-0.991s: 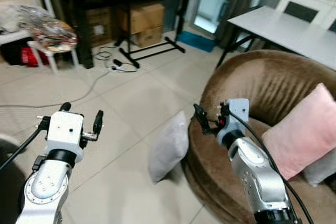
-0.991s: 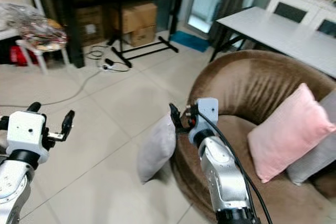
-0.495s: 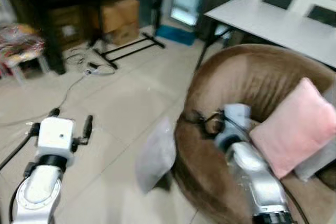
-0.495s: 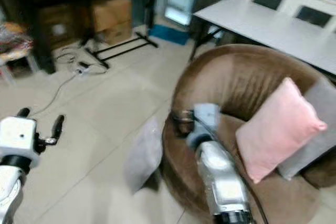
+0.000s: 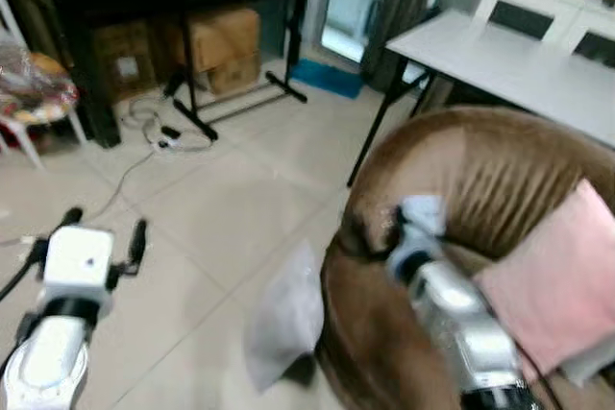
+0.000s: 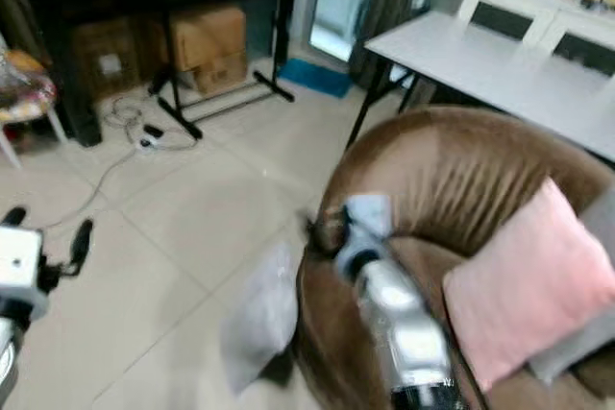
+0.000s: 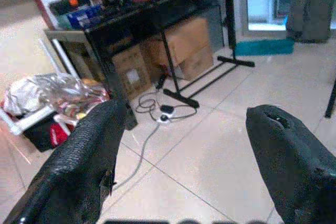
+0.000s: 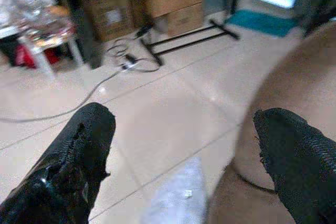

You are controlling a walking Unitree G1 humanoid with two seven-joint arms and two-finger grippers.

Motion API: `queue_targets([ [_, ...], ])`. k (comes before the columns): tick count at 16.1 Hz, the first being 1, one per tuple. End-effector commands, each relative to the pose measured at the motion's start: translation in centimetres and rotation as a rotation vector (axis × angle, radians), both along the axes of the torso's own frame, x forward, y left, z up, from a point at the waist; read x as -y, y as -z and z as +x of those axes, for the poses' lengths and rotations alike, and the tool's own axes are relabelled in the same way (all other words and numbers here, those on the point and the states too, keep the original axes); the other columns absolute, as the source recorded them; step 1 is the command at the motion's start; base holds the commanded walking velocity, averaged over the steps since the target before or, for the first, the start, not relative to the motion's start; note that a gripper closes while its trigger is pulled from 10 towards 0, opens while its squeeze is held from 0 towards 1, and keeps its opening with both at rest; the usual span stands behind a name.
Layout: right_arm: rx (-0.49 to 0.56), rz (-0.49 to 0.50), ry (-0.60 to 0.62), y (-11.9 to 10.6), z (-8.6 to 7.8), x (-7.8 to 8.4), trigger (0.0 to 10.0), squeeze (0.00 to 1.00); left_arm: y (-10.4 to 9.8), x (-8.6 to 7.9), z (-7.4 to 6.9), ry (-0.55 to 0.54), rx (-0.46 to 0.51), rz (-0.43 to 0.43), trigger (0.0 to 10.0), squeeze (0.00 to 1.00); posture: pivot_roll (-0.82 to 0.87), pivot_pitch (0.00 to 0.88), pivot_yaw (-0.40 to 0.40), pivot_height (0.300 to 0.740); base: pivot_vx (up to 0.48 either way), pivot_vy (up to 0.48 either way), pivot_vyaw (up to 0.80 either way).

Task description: Move the pillow to the sofa from floor

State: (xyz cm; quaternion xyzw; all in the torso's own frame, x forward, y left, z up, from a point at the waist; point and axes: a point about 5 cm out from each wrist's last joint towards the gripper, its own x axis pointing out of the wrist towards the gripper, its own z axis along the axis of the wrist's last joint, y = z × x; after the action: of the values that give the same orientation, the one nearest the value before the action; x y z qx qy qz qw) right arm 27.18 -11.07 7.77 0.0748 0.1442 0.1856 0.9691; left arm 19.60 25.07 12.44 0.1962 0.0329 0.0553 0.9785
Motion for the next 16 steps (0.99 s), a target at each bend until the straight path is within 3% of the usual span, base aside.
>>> queue_targets([
  [1,-0.050,-0.009,0.006,0.8,-0.2,1.2,10.0,1.00,-0.2,0.9,0.1,0.046,0.006,0.003,10.0,0.00,0.12,0.000,-0.091,0.740,0.356,0.000,0.00],
  [4,-0.070,-0.033,-0.010,1.4,-0.2,1.0,10.0,1.00,-0.4,1.1,0.4,0.095,0.000,0.022,10.0,0.00,0.11,0.000,-0.029,0.740,0.220,0.000,0.00],
  [5,-0.070,-0.037,-0.010,1.5,-0.2,0.9,10.0,0.44,-0.4,1.2,0.6,0.118,-0.005,0.013,10.0,0.00,0.10,0.000,0.006,0.740,0.000,0.000,0.00],
  [6,-0.069,-0.042,-0.006,1.6,-0.1,0.9,10.0,0.00,-0.4,1.3,0.6,0.135,-0.010,0.007,10.0,0.00,0.09,0.000,0.020,0.740,0.000,0.000,0.00],
  [13,-0.046,-0.110,0.073,0.4,0.1,3.6,10.0,0.00,-0.2,2.7,1.9,0.202,0.011,-0.002,10.0,0.00,-0.05,0.000,0.099,0.740,0.000,0.000,0.00],
  [16,0.011,-0.115,0.142,-0.9,-1.1,5.4,10.0,0.00,0.5,3.8,3.8,0.213,0.027,-0.027,10.0,0.00,-0.12,0.000,0.074,0.740,0.000,0.000,0.00],
])
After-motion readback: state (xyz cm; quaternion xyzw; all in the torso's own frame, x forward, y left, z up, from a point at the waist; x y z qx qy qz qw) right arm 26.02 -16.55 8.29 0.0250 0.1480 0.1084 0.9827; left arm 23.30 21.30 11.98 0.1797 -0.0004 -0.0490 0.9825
